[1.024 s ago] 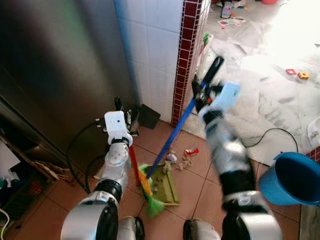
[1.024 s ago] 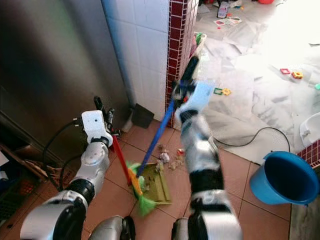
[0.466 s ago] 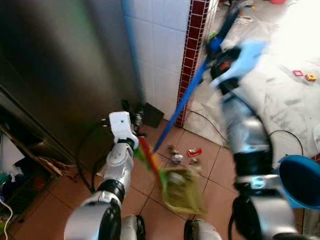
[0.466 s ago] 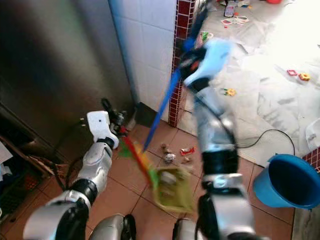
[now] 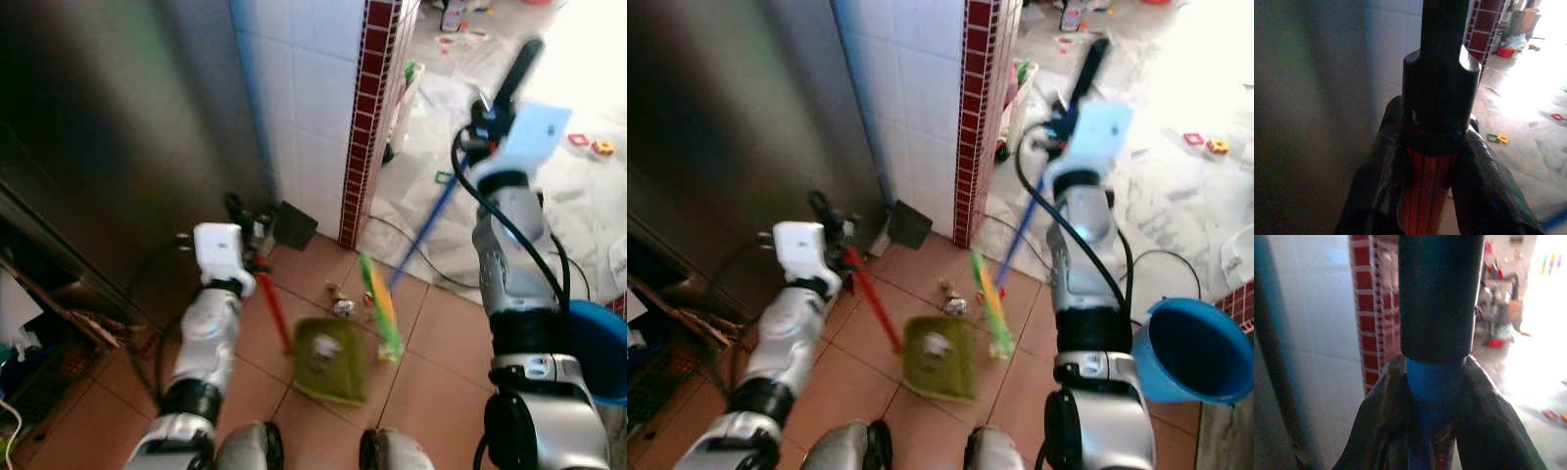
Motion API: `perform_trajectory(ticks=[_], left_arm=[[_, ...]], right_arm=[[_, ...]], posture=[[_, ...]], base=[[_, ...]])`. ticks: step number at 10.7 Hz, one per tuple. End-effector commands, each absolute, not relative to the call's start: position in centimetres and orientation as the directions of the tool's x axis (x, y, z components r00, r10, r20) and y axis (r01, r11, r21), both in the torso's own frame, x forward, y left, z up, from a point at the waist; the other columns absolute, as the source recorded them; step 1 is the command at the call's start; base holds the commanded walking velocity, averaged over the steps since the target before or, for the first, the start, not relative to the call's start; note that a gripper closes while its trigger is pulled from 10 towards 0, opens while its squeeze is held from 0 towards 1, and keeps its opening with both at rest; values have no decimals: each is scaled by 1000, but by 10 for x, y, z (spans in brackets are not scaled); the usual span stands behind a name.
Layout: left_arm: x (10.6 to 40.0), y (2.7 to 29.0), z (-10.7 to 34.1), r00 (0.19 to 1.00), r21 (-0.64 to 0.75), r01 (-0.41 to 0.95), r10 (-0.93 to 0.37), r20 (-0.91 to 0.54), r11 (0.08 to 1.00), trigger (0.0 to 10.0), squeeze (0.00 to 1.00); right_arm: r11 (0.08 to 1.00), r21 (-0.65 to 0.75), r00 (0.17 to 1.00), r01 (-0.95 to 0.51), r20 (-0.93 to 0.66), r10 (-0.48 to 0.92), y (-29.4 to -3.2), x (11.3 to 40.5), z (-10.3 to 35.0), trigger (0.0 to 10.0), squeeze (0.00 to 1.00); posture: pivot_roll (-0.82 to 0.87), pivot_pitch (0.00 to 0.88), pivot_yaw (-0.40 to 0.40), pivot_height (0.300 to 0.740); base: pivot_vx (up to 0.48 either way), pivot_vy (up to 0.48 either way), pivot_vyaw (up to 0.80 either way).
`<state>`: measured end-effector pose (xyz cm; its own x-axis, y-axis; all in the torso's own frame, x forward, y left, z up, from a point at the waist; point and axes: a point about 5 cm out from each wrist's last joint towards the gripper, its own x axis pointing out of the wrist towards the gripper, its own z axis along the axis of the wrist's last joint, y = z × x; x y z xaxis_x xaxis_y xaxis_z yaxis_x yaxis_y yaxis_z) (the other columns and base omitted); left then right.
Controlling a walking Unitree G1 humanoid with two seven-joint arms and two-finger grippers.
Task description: Sweep floor
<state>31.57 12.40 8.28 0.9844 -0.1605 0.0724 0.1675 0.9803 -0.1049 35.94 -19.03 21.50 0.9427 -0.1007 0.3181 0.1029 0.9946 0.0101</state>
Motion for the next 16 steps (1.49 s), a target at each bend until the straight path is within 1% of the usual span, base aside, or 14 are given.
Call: perform_trajectory(ticks=[1,2,3,4,5,6,7,9,11,16], left_arm=[[315,125,96,981,-95,161,-149,124,982,10000,0],[311,133,106,984,-99,116,-101,149,988,10000,0],[305,133,117,973,-122,147,-122,197,981,10000,0],[300,139,123,973,-73,83,-65,222,994,10000,0],[297,141,123,986,-68,70,-58,158,995,10000,0],[291,139,125,986,-78,98,-86,140,992,10000,0],[289,138,127,984,-55,112,-103,144,992,10000,0],[289,134,133,983,-54,135,-127,132,989,10000,0],[292,129,144,982,-87,150,-139,129,985,10000,0],[293,123,145,979,-90,178,-167,119,980,10000,0]], right_arm=[[996,9,935,84,344,-82,-184,358,218,10000,0],[995,-66,920,71,391,-40,-182,354,213,10000,0],[1000,-23,944,-14,331,21,-176,351,205,10000,0],[997,-81,925,-9,377,39,-175,344,207,10000,0],[1000,-19,921,13,389,-4,-177,344,213,10000,0],[997,-33,903,76,426,-55,-182,346,225,10000,0],[993,-54,897,104,436,-70,-184,347,227,10000,0],[995,-26,925,91,371,-75,-180,352,217,10000,0],[997,-5,929,77,363,-70,-169,351,213,10000,0],[998,-5,928,69,367,-63,-170,350,215,10000,0]], posture=[[-100,83,77,740],[-92,81,75,740],[-85,74,77,740],[-81,69,79,740],[-75,61,82,740],[-72,55,84,740],[-71,51,83,740],[-64,57,75,740],[-67,58,78,740],[-77,69,81,740]], base=[[0,0,0],[0,0,0],[0,0,0],[0,0,0],[0,0,0],[0,0,0],[0,0,0],[0,0,0],[0,0,-800],[0,0,-800]])
